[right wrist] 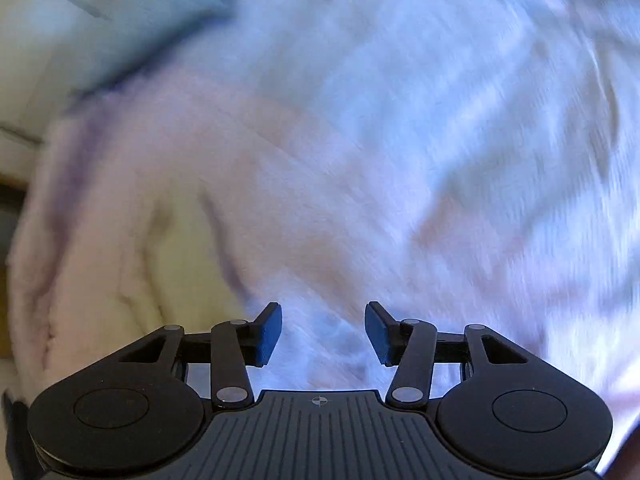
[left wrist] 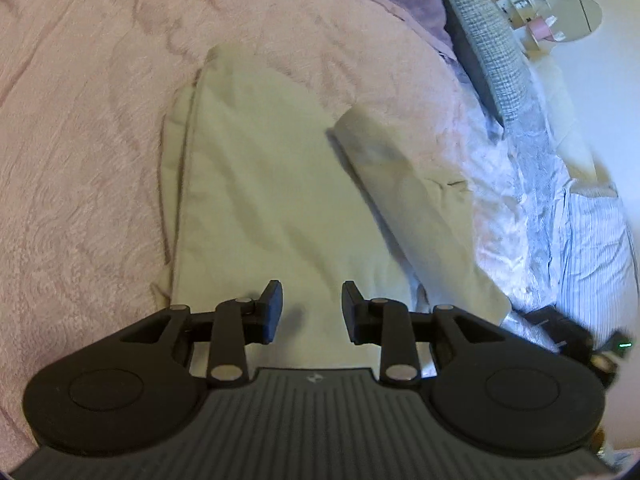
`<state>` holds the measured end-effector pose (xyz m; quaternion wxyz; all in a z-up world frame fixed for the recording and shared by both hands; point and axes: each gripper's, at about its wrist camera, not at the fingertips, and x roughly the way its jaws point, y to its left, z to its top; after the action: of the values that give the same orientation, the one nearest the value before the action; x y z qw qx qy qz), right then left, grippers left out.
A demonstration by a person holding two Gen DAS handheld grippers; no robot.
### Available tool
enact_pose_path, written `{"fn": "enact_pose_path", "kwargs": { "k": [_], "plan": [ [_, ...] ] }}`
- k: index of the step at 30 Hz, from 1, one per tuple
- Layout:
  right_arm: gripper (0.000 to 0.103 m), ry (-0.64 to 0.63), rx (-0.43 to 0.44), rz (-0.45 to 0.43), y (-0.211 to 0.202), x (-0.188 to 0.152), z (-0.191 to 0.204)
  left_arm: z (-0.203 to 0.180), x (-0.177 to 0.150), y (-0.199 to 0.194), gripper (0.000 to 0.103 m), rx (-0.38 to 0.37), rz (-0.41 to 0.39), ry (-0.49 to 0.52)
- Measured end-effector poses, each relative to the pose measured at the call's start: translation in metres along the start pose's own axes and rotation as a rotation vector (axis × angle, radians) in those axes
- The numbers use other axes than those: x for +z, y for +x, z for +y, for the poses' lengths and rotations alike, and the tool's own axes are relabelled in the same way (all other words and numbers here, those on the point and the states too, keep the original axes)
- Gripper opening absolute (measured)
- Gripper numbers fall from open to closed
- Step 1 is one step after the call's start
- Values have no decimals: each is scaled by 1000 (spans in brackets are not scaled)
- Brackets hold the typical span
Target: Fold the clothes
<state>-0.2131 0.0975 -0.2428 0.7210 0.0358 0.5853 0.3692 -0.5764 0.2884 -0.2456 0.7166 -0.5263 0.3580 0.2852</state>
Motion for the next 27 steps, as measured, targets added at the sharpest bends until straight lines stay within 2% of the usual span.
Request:
{"fn": "enact_pose_path", "kwargs": {
  "k": [2, 3, 5, 9, 10, 11, 12, 13, 15, 17, 19, 21, 22, 24, 26, 27],
  "plan": [
    [51, -275, 124, -59, -17, 2, 36, -2, -4, 2, 26, 17, 8, 17],
    [52, -404, 187, -60, -21, 1, 56, -4, -4, 4, 26, 28, 16, 23],
    [52, -582, 290, 26, -8, -6, 91, -5, -8, 7, 26, 41, 25, 27],
    [52, -775, 348, 213, 50, -23, 135, -7, -10, 6, 26, 64, 25, 32],
    [49, -804, 351, 238, 58, -28, 138, -8, -10, 4, 26, 69, 23, 33],
    [7, -826, 353, 236, 57, -33, 137, -7, -10, 1, 26, 71, 16, 34],
    [2, -847, 355, 234, 56, -38, 137, -6, -10, -3, 26, 73, 9, 35],
    [2, -838, 364, 209, 50, -39, 133, -5, -10, -4, 26, 78, 4, 33],
    [2, -708, 356, 112, 27, -25, 106, -1, -10, -7, 26, 91, -5, 25],
    [2, -539, 279, 44, 14, -21, 73, 5, -9, -6, 26, 105, -10, 9],
    [2, -350, 150, 47, 14, -11, 38, 9, -9, -5, 26, 114, -12, -5],
    [4, -215, 57, 113, 25, -3, 8, 13, -10, -5, 26, 121, -15, -18],
    [8, -176, 44, 129, 28, 0, -1, 16, -11, -5, 26, 120, -18, -23],
    [38, -152, 79, 127, 27, 8, -8, 23, -13, -14, 28, 123, -41, -36],
    [55, -144, 140, 119, 29, 15, -6, 33, -14, -24, 28, 132, -72, -55],
    [58, -137, 184, 119, 27, 19, -7, 40, -13, -32, 31, 128, -100, -83]
  ]
}}
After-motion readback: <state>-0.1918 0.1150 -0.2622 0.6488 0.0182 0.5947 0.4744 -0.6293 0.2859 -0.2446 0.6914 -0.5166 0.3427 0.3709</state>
